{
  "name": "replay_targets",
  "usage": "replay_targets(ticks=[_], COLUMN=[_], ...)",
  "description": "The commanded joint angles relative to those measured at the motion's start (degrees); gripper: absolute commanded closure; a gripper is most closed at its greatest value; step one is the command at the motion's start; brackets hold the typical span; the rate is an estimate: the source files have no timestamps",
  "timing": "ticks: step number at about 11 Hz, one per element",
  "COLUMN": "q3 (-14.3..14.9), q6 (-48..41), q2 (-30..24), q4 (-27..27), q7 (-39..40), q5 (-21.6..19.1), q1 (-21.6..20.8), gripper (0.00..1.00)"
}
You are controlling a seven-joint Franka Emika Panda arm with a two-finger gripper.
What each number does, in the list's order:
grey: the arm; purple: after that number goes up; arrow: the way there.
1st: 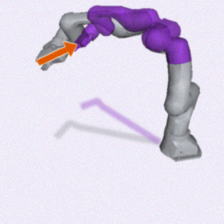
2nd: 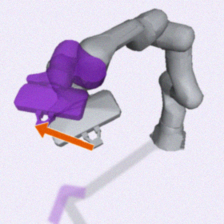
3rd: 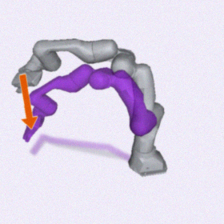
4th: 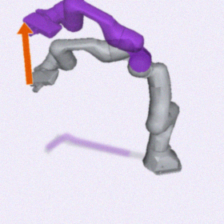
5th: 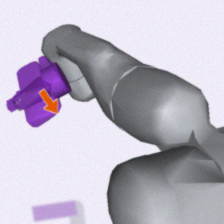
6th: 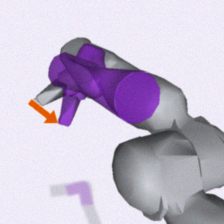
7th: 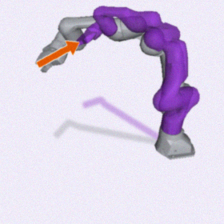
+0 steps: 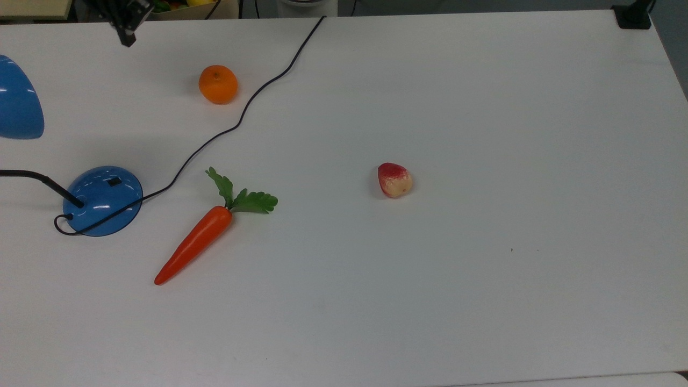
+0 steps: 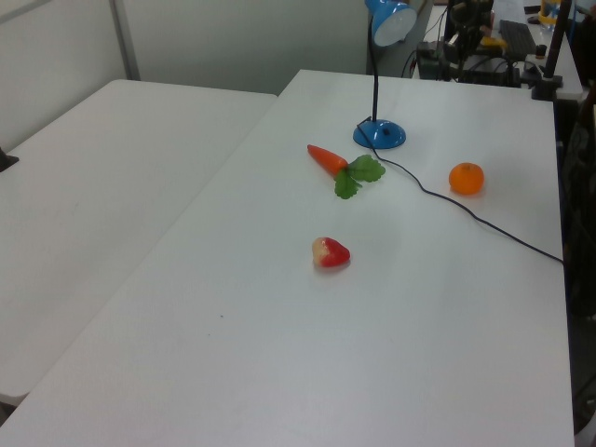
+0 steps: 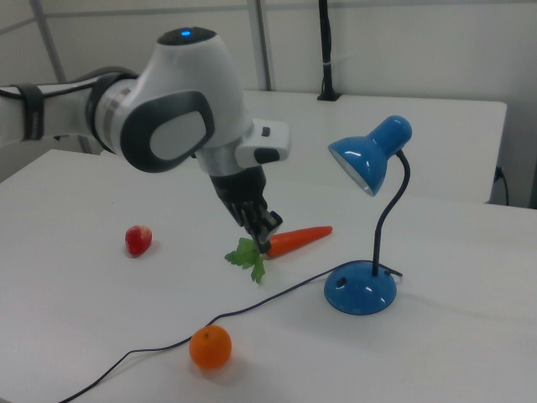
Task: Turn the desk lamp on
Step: 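Move the gripper over the blue lamp base and lower it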
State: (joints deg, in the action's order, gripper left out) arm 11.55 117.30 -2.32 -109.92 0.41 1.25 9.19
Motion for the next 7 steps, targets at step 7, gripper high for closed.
replay_targets(ticks=[7], q3=[-10.31], q6=[27.86], q2=[14.08], q4=[0.05], q7=[-19.63], q5=[0.33], q1=[9.62], gripper=[0.97])
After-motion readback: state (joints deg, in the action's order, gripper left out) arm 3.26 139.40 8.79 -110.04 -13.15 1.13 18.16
